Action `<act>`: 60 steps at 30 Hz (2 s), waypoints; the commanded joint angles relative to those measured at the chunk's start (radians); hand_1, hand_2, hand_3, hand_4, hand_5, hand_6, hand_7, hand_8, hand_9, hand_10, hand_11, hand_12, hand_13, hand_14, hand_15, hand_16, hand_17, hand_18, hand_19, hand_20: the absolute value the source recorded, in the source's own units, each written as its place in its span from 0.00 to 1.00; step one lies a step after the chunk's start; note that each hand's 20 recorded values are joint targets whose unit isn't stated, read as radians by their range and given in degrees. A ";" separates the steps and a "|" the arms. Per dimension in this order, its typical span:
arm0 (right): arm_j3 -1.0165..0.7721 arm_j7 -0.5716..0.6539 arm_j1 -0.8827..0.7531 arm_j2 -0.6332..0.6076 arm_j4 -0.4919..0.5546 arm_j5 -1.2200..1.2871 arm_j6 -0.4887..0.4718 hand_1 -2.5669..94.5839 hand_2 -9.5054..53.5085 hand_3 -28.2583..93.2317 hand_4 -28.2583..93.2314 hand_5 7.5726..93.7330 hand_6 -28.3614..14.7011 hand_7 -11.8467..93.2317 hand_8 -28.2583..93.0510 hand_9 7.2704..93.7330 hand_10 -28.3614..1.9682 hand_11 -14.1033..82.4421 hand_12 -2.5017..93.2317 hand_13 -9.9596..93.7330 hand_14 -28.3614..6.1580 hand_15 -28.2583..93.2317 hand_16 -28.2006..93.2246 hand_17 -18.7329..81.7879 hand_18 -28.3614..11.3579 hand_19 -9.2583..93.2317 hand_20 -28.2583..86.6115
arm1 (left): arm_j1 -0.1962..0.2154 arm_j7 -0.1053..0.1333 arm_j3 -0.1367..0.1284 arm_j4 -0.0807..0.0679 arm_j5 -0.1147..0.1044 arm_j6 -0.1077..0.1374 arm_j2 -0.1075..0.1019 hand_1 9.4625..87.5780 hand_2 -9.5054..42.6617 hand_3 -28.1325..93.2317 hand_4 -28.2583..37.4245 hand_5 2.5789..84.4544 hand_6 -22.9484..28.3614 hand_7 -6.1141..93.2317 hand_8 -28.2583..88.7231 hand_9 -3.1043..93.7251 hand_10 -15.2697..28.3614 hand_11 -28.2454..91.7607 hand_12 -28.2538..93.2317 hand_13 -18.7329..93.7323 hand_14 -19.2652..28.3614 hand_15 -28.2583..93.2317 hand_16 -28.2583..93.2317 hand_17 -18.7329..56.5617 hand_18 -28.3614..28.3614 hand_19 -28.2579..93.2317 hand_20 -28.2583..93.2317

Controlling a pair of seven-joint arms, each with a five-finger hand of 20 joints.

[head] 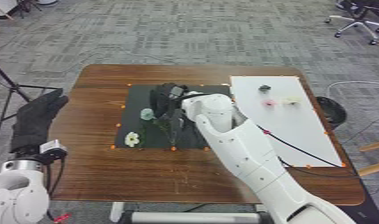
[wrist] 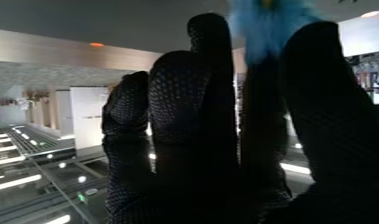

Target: Arrange flowers

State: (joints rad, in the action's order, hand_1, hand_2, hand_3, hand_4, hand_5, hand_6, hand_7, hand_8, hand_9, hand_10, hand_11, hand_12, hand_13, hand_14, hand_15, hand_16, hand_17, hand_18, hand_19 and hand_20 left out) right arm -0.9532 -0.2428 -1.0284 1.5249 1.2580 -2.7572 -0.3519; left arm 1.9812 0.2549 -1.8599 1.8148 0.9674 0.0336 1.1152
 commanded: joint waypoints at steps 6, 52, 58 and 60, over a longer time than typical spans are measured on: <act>0.032 0.025 0.055 -0.064 0.087 0.039 -0.050 0.37 0.00 0.80 0.07 0.58 0.71 0.33 0.14 0.68 0.54 0.29 0.23 0.73 0.52 0.76 0.54 0.46 0.13 0.75 0.81 | 0.019 -0.011 -0.001 0.009 0.008 -0.009 0.001 0.20 0.21 0.81 0.06 0.56 0.52 0.20 0.18 0.54 0.66 0.39 0.33 0.48 0.72 0.32 0.24 0.32 0.69 0.28 0.35; -0.296 0.328 -0.270 -0.671 0.335 0.341 0.193 0.35 0.00 0.77 0.07 0.59 0.67 0.30 0.16 0.71 0.51 0.32 0.24 0.77 0.52 0.64 0.53 0.47 0.13 0.74 0.78 | -0.010 -0.015 0.094 0.035 -0.013 0.154 -0.014 0.20 0.21 0.81 0.06 0.56 0.52 0.21 0.18 0.54 0.66 0.39 0.33 0.48 0.72 0.32 0.24 0.32 0.69 0.28 0.35; -0.313 0.317 -0.288 -0.643 0.290 0.307 0.182 0.35 0.00 0.77 0.06 0.60 0.67 0.30 0.16 0.72 0.51 0.32 0.24 0.77 0.52 0.65 0.52 0.47 0.13 0.74 0.78 | -0.004 -0.011 0.092 0.035 -0.009 0.151 -0.007 0.20 0.21 0.81 0.06 0.56 0.52 0.21 0.18 0.54 0.66 0.39 0.33 0.48 0.72 0.32 0.24 0.32 0.69 0.28 0.35; -0.317 0.311 -0.288 -0.636 0.272 0.286 0.178 0.35 0.00 0.77 0.06 0.60 0.67 0.30 0.16 0.72 0.51 0.32 0.24 0.77 0.52 0.65 0.52 0.47 0.13 0.74 0.78 | 0.001 -0.007 0.094 0.036 -0.015 0.152 -0.004 0.20 0.21 0.81 0.06 0.56 0.52 0.21 0.18 0.54 0.66 0.39 0.33 0.48 0.72 0.32 0.24 0.32 0.69 0.28 0.35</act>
State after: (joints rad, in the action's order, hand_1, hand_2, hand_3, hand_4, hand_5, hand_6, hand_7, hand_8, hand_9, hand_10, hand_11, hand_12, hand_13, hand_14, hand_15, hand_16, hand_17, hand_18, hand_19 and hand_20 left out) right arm -1.2574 0.0828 -1.2909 0.8608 1.5761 -2.4169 -0.1631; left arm 1.9640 0.2389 -1.7655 1.8456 0.9621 0.1776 1.0947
